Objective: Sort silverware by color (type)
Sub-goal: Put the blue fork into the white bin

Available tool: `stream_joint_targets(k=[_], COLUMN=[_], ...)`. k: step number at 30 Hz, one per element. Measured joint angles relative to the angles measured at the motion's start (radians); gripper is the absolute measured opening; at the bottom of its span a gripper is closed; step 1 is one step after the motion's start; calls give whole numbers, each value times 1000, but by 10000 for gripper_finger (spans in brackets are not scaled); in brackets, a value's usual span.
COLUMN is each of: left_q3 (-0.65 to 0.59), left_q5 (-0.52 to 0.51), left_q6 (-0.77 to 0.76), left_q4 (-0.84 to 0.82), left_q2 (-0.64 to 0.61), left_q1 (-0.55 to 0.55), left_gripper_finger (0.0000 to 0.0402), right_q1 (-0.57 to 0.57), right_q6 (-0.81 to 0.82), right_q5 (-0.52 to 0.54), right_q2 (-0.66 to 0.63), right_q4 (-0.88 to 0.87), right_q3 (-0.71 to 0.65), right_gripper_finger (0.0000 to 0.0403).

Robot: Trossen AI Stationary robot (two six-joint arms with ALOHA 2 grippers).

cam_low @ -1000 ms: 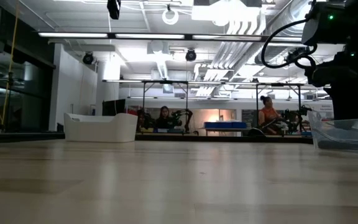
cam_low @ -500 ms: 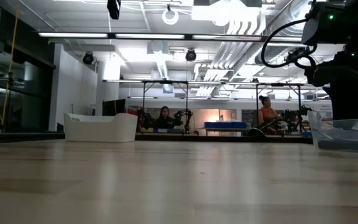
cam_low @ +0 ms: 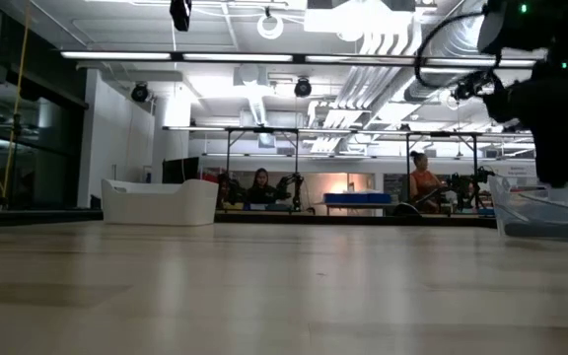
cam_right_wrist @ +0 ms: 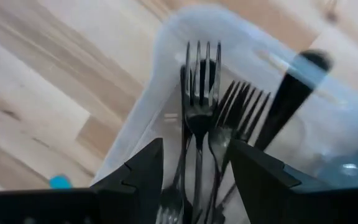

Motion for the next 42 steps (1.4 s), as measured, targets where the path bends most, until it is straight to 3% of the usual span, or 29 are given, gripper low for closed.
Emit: stream_joint_targets(k=[6, 12, 18, 25, 29, 42], left_q3=[0, 0, 0, 0, 0, 0], left_q5=[0, 0, 0, 0, 0, -17], left_q6=[0, 0, 1, 1, 1, 2], left_q4=[-6, -6, -5, -5, -5, -5], left_q2=[0, 0, 0, 0, 0, 0], left_q1=[0, 0, 0, 0, 0, 0], left_gripper_finger=[0, 0, 0, 0, 0, 0], right_q1=[0, 0, 0, 0, 0, 0], right_q6=[-109, -325, -572, -731, -739, -739], right_q5=[115, 275, 187, 72, 45, 17], right_q2=[-33, -48, -13, 70, 110, 152], right_q4=[-4, 375, 864, 1132, 1212, 1243], right_q3=[180, 258, 219, 218, 218, 218], right_gripper_finger=[170, 170, 170, 170, 170, 170])
